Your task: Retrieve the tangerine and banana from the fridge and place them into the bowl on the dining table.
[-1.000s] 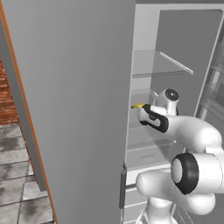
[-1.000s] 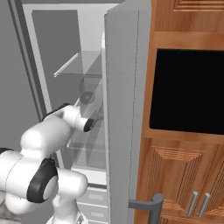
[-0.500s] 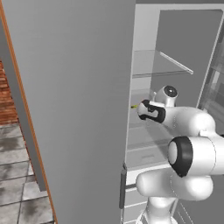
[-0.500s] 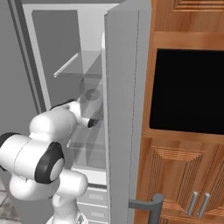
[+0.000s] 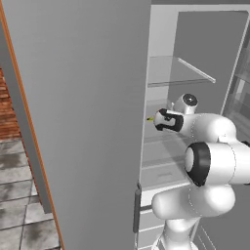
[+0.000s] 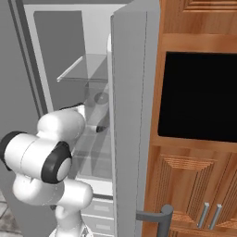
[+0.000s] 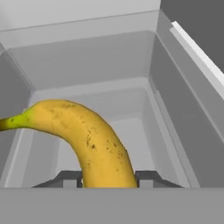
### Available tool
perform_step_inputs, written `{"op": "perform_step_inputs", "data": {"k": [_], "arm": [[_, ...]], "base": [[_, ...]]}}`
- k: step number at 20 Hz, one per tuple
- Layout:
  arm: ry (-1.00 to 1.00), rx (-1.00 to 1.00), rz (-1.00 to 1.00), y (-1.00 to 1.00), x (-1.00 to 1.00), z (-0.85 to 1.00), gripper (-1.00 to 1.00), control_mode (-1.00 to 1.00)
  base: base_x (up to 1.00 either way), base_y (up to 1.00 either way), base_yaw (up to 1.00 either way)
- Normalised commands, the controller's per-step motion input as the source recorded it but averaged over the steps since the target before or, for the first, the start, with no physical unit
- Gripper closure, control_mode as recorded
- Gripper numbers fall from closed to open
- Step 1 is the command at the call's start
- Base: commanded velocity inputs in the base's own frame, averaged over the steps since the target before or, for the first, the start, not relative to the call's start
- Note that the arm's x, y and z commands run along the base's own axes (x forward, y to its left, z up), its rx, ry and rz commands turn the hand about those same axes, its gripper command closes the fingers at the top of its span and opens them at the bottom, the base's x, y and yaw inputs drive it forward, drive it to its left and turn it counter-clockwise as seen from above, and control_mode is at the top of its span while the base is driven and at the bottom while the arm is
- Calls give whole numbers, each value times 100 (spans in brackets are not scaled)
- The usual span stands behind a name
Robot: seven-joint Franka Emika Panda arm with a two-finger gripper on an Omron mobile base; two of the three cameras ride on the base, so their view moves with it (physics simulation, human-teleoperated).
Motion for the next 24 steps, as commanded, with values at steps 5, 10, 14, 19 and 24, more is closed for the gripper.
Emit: {"op": "perform_step_inputs", "data": {"k": [5, 10, 14, 19, 24], "arm": [[-3, -1, 0, 6, -1, -26, 100, -100], [-10, 0, 0, 22, -85, -15, 100, -100], [-9, 0, 1, 29, -100, 11, 100, -100], [0, -3, 3, 17, -79, 84, 100, -100], [0, -4, 0, 0, -69, 100, 100, -100]], "base": [[0, 0, 0], [0, 0, 0], [0, 0, 0], [0, 0, 0], [0, 0, 0]]}}
